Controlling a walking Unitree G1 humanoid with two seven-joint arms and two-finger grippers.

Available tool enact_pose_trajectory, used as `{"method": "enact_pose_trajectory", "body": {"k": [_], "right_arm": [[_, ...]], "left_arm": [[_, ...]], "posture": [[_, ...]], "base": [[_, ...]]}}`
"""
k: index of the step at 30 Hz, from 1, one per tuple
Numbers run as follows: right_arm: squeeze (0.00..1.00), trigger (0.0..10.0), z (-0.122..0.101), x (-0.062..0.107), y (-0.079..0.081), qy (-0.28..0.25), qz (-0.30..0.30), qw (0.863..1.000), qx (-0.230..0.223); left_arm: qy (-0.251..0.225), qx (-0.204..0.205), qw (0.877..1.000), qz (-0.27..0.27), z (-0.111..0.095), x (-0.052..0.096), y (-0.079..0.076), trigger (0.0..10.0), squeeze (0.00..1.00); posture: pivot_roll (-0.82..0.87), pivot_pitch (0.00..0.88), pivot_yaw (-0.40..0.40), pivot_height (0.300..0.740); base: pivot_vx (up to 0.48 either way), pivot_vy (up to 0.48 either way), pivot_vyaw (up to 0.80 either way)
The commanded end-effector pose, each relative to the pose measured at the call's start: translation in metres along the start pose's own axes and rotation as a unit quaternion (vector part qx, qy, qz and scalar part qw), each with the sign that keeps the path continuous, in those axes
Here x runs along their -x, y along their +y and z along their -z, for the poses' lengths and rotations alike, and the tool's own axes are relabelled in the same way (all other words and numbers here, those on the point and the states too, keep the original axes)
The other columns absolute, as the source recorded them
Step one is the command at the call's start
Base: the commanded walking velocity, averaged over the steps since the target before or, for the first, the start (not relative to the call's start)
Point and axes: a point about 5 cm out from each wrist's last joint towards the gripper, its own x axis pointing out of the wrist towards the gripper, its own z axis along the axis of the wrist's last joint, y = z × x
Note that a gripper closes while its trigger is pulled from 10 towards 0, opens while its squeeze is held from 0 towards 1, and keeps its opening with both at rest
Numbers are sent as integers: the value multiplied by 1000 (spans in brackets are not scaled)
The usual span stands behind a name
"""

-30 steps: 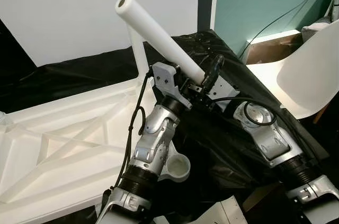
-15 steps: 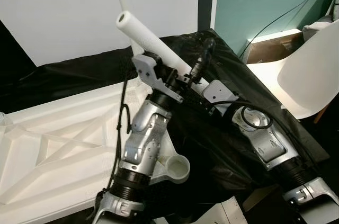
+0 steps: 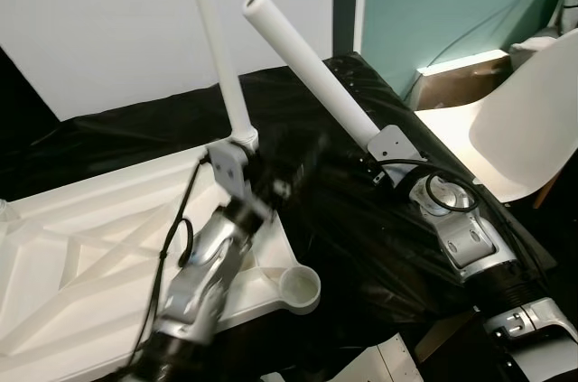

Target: Building children table

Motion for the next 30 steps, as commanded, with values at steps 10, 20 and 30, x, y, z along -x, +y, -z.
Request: {"method": "enact_pose_trajectory", "body": {"k": [10,20,30], "right_arm": [[0,10000,-21,-4,10,-43,-14,999,-10],[0,10000,-22,-4,12,-46,-22,999,-12],[0,10000,-25,-5,13,-50,-25,998,-14]], "left_arm": [[136,25,976,170,9,47,-23,10000,0],[265,11,945,192,31,91,-18,10000,0],[349,19,916,196,27,127,-12,10000,0]], "posture": [[-116,0,122,740],[-105,0,114,740],[-88,0,102,740]], "base": [[0,0,0],[0,0,0],[0,0,0]]}}
